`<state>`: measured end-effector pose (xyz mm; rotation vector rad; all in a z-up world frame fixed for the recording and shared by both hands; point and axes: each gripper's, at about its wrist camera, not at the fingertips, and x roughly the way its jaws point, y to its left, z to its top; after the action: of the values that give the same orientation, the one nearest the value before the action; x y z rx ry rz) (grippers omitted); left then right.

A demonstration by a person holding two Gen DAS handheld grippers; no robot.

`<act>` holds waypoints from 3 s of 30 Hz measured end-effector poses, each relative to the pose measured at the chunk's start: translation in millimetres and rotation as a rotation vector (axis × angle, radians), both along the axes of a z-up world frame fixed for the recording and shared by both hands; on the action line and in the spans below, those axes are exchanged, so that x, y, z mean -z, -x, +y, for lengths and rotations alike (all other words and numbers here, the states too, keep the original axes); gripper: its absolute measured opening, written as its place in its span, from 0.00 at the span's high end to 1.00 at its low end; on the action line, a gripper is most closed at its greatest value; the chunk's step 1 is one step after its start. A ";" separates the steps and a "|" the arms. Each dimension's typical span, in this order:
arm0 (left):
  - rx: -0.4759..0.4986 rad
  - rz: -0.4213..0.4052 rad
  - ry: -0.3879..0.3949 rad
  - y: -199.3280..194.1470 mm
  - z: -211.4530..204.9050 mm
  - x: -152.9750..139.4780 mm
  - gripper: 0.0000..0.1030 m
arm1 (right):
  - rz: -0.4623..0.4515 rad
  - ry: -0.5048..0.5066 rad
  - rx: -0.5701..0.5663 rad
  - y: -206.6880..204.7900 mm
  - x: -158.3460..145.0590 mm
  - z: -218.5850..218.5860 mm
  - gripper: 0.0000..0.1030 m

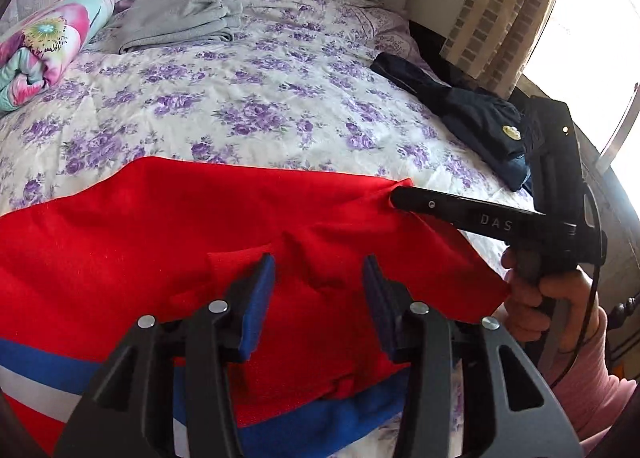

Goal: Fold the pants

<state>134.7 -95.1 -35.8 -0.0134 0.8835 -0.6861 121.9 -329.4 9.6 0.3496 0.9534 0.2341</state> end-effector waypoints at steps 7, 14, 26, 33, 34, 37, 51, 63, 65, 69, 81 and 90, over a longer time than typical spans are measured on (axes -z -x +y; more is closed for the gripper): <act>-0.004 -0.026 0.013 5.4 0.6 0.1 0.55 | -0.149 -0.043 0.008 64.6 -42.4 -10.3 0.77; -0.001 -0.035 0.015 7.9 -2.2 0.0 0.51 | -0.135 0.085 -0.059 111.5 -22.6 11.4 0.80; 0.004 -0.035 0.016 9.4 -2.7 -0.4 0.49 | -0.171 0.217 -0.102 126.8 -11.0 35.5 0.70; 0.006 -0.056 0.000 13.3 -5.3 0.1 0.45 | -0.258 0.172 -0.084 98.3 -49.2 35.3 0.68; 0.005 -0.058 0.000 13.8 -5.3 0.2 0.45 | -0.241 0.192 -0.074 88.1 -44.8 37.3 0.68; 0.006 -0.058 0.000 13.9 -4.8 0.5 0.45 | -0.093 0.225 -0.077 61.1 -11.1 40.9 0.65; -0.025 -0.078 0.015 18.0 6.1 -19.3 0.38 | -0.291 0.218 -0.013 113.5 -66.4 53.7 0.31; -0.454 -0.194 -0.119 10.3 189.7 -74.9 0.10 | -0.391 0.309 -0.302 122.3 -81.7 170.4 0.18; -0.546 -0.168 -0.147 -4.9 232.0 -70.1 0.09 | -0.450 0.402 -0.413 124.2 -83.3 218.3 0.18; -0.702 -0.111 -0.186 -38.8 295.6 -55.3 0.09 | -0.491 0.511 -0.614 124.3 -77.4 295.4 0.19; -0.725 0.022 -0.017 -42.5 338.4 -17.1 0.09 | -0.563 0.944 -0.826 112.7 -31.4 424.2 0.31; -0.699 0.023 0.101 -32.2 353.3 -23.7 0.09 | -0.435 0.955 -0.747 62.0 -17.3 436.9 0.35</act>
<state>166.9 258.3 -12.1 -0.4031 0.7951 -0.0746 59.9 107.5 26.9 -0.9234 0.6304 0.4735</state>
